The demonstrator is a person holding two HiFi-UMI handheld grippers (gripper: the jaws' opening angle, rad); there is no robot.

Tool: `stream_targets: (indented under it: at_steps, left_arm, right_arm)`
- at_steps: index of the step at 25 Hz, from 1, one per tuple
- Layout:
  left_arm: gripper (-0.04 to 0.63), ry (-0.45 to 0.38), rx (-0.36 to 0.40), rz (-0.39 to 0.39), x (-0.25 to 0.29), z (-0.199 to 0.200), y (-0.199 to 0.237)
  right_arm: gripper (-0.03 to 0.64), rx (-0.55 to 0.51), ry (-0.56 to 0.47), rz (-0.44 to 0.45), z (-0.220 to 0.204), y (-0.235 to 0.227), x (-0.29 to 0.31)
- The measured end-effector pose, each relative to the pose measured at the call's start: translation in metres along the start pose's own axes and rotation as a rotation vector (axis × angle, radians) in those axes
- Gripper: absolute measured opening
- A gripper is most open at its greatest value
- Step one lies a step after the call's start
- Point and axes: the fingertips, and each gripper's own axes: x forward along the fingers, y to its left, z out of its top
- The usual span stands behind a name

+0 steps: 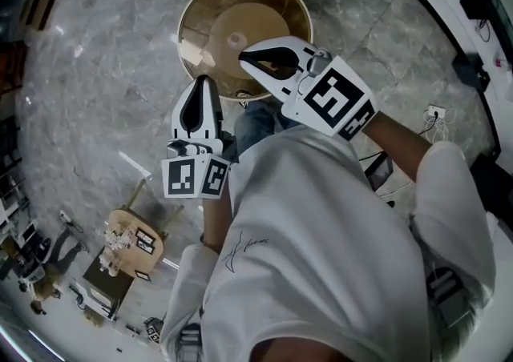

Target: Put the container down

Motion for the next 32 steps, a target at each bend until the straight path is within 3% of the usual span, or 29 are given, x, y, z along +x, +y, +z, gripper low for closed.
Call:
stream_targets:
  at_steps: [8,19,32]
  left_arm:
    - [0.025,-0.021,0.015,-0.019,-0.016,0.009,-0.011]
    - [0.025,-0.055,0.024,0.012,-0.034,0.014,-0.021]
    - [0.026,-0.008,0.011,0.048,-0.033,-0.002,-0.032]
  right_arm:
    - [0.014,0.006,-0.003,-0.001,0.001,0.015,-0.012]
    - [0.014,-0.003,-0.041,0.026,0.008,0.032,-0.025]
    - [0.014,-0.008,-0.031,0.077,-0.006,0.037,-0.038]
